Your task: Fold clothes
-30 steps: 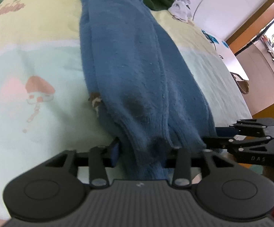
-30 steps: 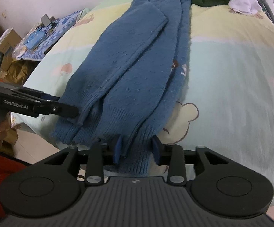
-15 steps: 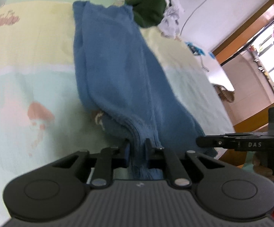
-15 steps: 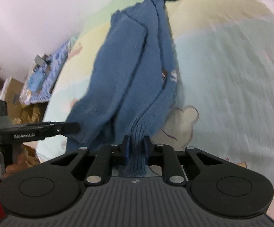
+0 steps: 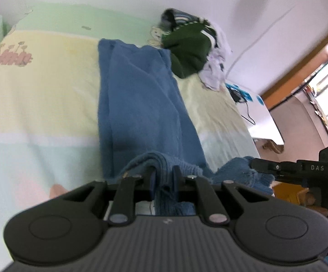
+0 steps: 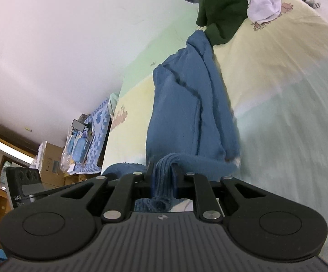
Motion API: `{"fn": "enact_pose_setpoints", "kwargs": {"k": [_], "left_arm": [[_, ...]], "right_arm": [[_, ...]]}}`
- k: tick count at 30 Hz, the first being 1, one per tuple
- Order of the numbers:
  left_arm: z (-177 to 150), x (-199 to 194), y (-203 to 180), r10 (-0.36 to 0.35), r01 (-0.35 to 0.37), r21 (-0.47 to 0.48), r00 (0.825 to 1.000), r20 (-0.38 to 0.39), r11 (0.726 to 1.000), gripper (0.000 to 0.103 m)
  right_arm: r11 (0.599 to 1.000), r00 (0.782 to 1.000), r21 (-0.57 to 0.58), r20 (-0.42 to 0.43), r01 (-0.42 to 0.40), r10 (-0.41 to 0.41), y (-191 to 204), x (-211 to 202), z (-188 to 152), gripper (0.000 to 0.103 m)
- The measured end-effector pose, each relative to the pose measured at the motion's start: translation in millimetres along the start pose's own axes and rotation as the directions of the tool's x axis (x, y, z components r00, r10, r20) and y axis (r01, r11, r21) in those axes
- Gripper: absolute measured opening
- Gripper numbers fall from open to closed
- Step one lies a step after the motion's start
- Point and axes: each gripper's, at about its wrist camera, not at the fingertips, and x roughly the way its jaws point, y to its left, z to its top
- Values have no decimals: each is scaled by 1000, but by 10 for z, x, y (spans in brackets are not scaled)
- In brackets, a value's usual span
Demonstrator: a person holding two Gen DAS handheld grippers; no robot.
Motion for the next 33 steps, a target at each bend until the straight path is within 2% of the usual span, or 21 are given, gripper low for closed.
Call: {"fn": "enact_pose_setpoints", "kwargs": {"k": [7, 14, 23, 33], "left_arm": [[214, 114, 50, 50, -49, -54, 999, 18, 997, 9], [413, 310, 57, 104, -103, -56, 994, 19, 993, 9], [588, 544, 108, 168, -168, -61, 986, 1, 984, 9], [764, 864, 185, 235, -234, -58, 972, -1, 970, 9]], "right_arm": [[1000, 999, -25, -37, -10, 9, -72, 141, 335, 15], [999, 998, -35, -65, -27, 25, -120, 290, 549, 15], [999, 998, -34, -53, -23, 21, -148, 436, 700, 15], [999, 999, -42, -21, 30, -31, -224, 689, 889, 15]]}}
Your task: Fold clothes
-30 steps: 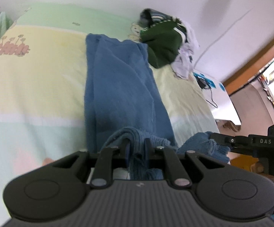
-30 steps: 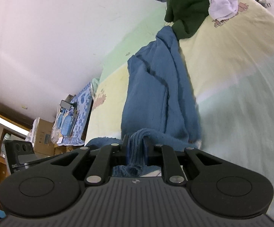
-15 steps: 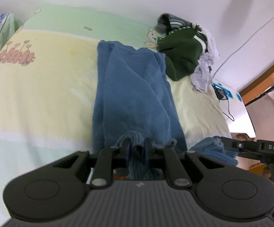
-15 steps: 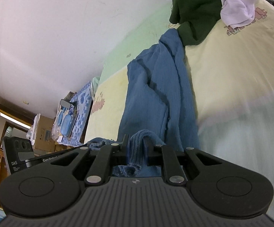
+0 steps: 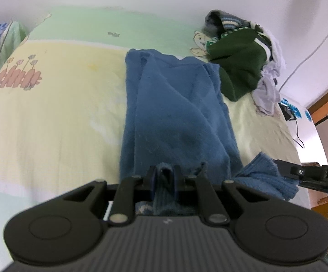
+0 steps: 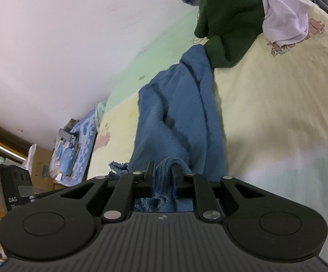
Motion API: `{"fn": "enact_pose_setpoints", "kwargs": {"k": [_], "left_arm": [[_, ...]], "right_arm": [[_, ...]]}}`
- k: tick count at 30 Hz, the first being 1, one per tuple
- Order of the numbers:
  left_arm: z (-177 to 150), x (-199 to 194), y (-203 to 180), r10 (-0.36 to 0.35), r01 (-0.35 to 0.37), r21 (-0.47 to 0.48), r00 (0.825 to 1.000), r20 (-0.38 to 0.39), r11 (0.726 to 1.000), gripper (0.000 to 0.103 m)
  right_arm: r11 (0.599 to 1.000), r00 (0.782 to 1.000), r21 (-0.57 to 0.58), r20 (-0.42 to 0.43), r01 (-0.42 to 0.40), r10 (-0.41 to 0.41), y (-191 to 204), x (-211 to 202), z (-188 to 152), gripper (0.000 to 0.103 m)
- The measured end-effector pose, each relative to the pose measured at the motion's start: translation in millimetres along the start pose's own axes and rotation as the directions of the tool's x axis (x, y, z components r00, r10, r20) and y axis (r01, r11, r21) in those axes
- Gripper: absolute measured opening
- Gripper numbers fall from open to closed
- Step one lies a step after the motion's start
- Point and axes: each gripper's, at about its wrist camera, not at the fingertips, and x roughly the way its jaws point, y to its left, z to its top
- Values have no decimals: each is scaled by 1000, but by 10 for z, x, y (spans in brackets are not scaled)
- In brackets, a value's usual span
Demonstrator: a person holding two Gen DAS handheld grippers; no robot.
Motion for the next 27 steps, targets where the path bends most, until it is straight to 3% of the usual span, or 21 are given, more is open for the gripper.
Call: {"fn": "enact_pose_setpoints", "kwargs": {"k": [12, 15, 18, 21, 22, 24, 26, 27], "left_arm": [[166, 198, 72, 25, -25, -20, 1000, 17, 999, 9], [214, 270, 110, 42, -41, -20, 999, 21, 999, 13], [255, 205, 239, 14, -11, -69, 999, 43, 998, 14], [270, 67, 375, 7, 1, -93, 996, 89, 996, 15], [273, 11, 417, 16, -7, -91, 995, 101, 996, 15], [275, -83, 478, 14, -6, -81, 994, 109, 997, 15], [222, -169, 479, 10, -5, -44, 993, 119, 999, 17], [185, -205, 466, 11, -8, -18, 993, 122, 1000, 24]], "right_arm": [[997, 999, 71, 21, 26, -27, -172, 213, 91, 15], [994, 999, 104, 27, 35, -38, -238, 254, 106, 15], [992, 999, 125, 41, 16, -22, -282, 259, 111, 17], [995, 991, 100, 133, 0, -13, -278, 135, 121, 38], [997, 988, 76, 152, 0, -12, -265, 91, 125, 40], [1000, 982, 27, 188, 2, -7, -237, 6, 134, 40], [999, 988, -44, 155, -3, 10, -182, -30, 129, 40], [996, 991, -92, 136, 12, 1, -147, -46, 116, 40]]}}
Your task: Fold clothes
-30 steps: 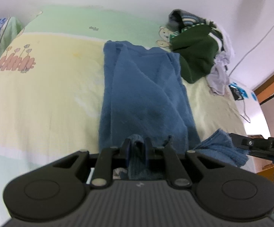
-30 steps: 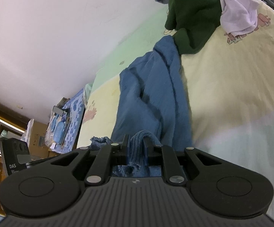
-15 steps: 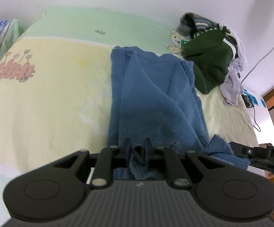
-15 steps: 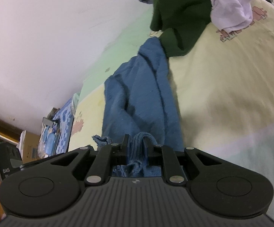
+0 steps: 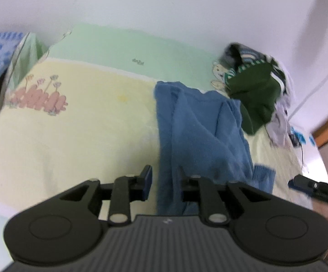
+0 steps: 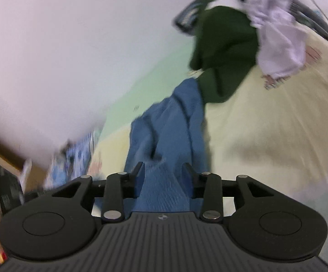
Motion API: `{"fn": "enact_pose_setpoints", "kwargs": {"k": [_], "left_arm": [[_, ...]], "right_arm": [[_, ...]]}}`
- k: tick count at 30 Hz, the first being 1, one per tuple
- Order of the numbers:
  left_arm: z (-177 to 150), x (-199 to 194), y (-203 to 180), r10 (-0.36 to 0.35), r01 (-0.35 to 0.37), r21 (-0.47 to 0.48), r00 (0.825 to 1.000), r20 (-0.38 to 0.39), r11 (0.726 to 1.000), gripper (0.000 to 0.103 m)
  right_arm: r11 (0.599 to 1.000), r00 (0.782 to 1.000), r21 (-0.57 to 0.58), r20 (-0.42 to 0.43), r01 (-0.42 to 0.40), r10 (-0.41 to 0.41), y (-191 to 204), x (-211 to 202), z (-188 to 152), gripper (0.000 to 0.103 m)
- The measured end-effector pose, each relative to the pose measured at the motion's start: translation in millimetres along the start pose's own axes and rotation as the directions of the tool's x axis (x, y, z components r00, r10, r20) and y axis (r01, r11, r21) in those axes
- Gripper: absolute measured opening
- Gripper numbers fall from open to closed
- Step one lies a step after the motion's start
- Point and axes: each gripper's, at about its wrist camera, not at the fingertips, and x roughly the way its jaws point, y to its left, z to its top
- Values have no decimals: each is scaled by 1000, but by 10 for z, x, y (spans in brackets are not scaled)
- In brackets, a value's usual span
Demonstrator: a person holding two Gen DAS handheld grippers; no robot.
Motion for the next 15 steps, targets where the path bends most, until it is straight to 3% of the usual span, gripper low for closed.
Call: {"fn": "enact_pose_setpoints", "kwargs": {"k": [4, 7, 13, 15], "left_arm": [[-240, 13, -177, -24, 25, 96, 1000, -17, 995, 51], [-397, 128, -333, -28, 34, 146, 999, -40, 989, 52], [-502, 313, -508, -8, 20, 190, 998, -63, 982, 54], [-512, 334, -502, -6, 17, 173, 998, -66, 985, 55]], "right_arm": [[989, 997, -138, -52, 52, -60, 61, -27, -43, 42], [981, 992, -178, -86, 71, -88, 69, 64, -75, 43], [912, 984, -399, -100, 97, -148, 270, 323, -185, 42], [907, 982, -411, -115, 91, -151, 262, 391, -202, 42]]}}
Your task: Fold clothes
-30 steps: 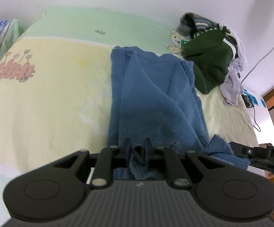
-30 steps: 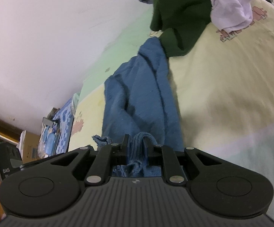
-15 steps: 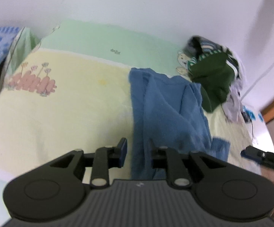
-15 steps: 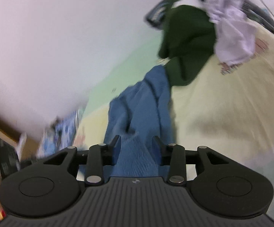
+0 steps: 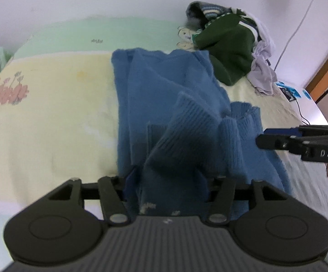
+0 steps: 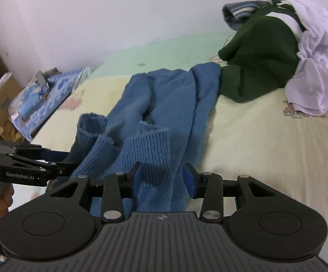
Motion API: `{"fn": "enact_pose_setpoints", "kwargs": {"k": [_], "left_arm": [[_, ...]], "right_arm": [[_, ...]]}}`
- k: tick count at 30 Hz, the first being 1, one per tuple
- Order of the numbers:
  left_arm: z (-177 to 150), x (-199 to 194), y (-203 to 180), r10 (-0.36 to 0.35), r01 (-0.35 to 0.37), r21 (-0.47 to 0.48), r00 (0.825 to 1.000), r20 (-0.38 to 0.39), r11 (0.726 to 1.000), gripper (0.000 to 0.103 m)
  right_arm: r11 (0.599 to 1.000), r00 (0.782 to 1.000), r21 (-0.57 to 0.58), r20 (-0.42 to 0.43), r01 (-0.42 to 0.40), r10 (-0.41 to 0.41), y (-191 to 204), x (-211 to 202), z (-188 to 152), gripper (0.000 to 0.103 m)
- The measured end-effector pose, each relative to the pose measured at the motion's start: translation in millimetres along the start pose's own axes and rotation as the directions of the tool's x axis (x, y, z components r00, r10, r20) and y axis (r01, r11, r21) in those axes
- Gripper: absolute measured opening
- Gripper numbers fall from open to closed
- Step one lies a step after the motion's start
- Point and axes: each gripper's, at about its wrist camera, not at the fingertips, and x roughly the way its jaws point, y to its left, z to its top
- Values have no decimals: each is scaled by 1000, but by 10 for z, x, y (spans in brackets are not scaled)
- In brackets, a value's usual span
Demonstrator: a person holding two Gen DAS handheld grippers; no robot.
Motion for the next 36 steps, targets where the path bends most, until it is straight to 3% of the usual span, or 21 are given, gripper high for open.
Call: {"fn": "enact_pose_setpoints", "kwargs": {"k": [2, 4, 5, 6, 7, 9, 12, 17, 19, 21, 25, 27, 30, 35, 36], "left_arm": [[-9, 4, -4, 5, -5, -6, 1000, 1, 1000, 53], [-34, -28, -24, 10, -10, -2, 1000, 14, 1000, 32], [-50, -48, -36, 12, -12, -2, 1000, 22, 1000, 29], [-60, -60, -47, 18, -18, 1, 999, 30, 1000, 23], [-66, -83, -26, 19, -19, -12, 999, 34, 1000, 17], [-78, -130, 21, 21, -19, -39, 999, 41, 999, 13], [-86, -164, 163, 16, -12, -109, 999, 35, 994, 13], [-118, -208, 216, 35, -29, -125, 998, 48, 992, 13], [-133, -121, 214, 61, -56, -108, 998, 35, 993, 21], [-145, -76, 237, 70, -66, -117, 997, 32, 991, 21], [-155, -108, 259, 75, -71, -121, 997, 28, 990, 23], [-135, -162, 256, 76, -72, -112, 997, 26, 991, 23], [-131, -254, 294, 55, -50, -126, 998, 31, 991, 23], [-223, -375, 257, 30, -26, -117, 999, 29, 993, 26], [-250, -384, 233, 25, -22, -105, 999, 22, 994, 31]], "right_arm": [[1000, 1000, 0, -15, -14, 14, 0, 59, -14, 42], [1000, 999, -2, -16, -27, 27, 25, 91, -27, 43], [1000, 1000, -10, -14, -27, 27, 47, 101, -32, 43], [999, 1000, -27, -12, -19, 18, 78, 102, -35, 39], [999, 1000, -44, -7, -12, 12, 101, 100, -35, 28], [999, 1000, -47, 14, -11, 12, 124, 58, -26, 19], [1000, 999, -20, 44, -5, 6, 105, -10, -9, 15], [998, 998, 53, 58, 29, -33, -17, 1, -32, 13], [997, 997, 57, 50, 51, -54, -33, 77, -71, 13], [995, 996, 62, 43, 72, -75, -49, 151, -110, 14], [990, 996, 132, 66, 56, -65, -136, 169, -168, 18], [983, 994, 177, 84, 55, -71, -193, 76, -146, 29], [980, 994, 200, 108, -8, -14, -270, -171, -147, 31], [994, 998, 96, -42, -51, 55, -73, -359, -366, 31], [996, 995, 74, -73, -57, 63, -27, -390, -417, 31]]}}
